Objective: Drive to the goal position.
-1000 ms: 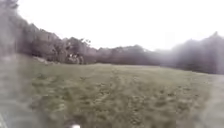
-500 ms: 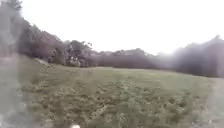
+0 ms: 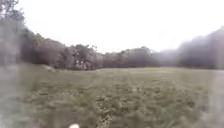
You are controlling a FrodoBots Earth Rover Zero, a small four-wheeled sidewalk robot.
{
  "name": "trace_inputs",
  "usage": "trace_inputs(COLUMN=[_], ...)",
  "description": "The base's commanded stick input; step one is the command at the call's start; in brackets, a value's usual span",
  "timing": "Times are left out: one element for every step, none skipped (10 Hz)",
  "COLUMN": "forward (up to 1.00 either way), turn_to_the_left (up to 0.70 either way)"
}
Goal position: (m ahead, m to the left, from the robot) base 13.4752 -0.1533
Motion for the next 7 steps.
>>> trace_inputs(forward=[0.7,0.7,0.7,0.7,0.7,0.7,0.7], turn_to_the_left=[0.0,0.0,0.0,0.0,0.0,0.0,0.0])
